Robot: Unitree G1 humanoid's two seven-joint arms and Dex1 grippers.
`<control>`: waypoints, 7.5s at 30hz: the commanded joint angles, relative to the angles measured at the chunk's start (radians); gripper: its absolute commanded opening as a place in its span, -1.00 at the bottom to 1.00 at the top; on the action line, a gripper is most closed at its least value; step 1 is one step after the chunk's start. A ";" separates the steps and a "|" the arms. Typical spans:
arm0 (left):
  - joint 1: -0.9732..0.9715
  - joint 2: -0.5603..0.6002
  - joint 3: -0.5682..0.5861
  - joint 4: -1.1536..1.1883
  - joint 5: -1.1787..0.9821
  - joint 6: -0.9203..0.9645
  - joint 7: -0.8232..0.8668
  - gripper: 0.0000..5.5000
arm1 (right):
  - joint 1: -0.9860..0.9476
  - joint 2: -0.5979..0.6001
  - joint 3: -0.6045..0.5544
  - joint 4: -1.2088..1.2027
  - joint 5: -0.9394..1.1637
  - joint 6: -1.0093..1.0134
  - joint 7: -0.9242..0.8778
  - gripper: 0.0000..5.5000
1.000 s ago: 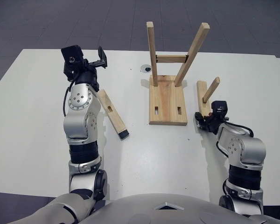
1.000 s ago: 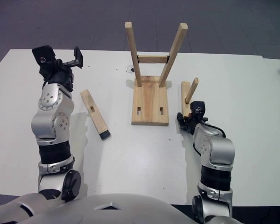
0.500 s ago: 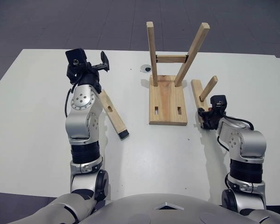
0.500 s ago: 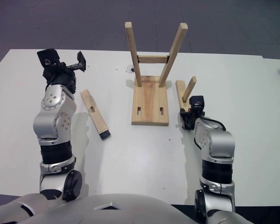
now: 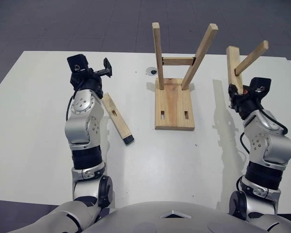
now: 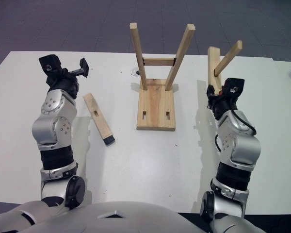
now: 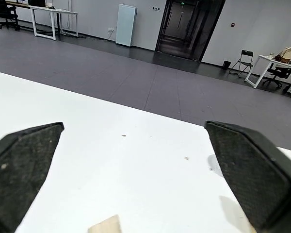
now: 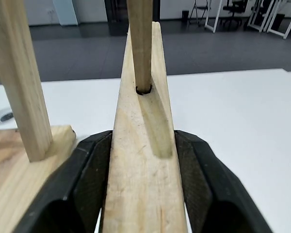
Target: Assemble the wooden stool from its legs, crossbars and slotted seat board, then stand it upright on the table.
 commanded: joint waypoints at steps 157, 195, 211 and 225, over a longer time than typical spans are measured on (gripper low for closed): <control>0.217 0.010 -0.287 -0.304 -0.164 0.084 0.006 -0.62 | 0.157 -0.088 0.418 0.236 0.141 -0.105 0.450 0.96; 0.384 0.114 -0.435 0.027 0.035 0.004 -0.088 -0.62 | 0.008 -0.058 0.463 0.146 0.037 -0.051 0.277 0.96; 0.270 0.091 -0.254 -0.217 -0.049 -0.168 -0.153 0.45 | 0.003 -0.039 0.472 0.248 -0.022 -0.104 0.297 0.96; 0.379 0.212 -0.142 -0.232 -0.134 0.342 -0.163 0.95 | 0.084 -0.019 0.422 0.194 -0.017 -0.105 0.262 0.96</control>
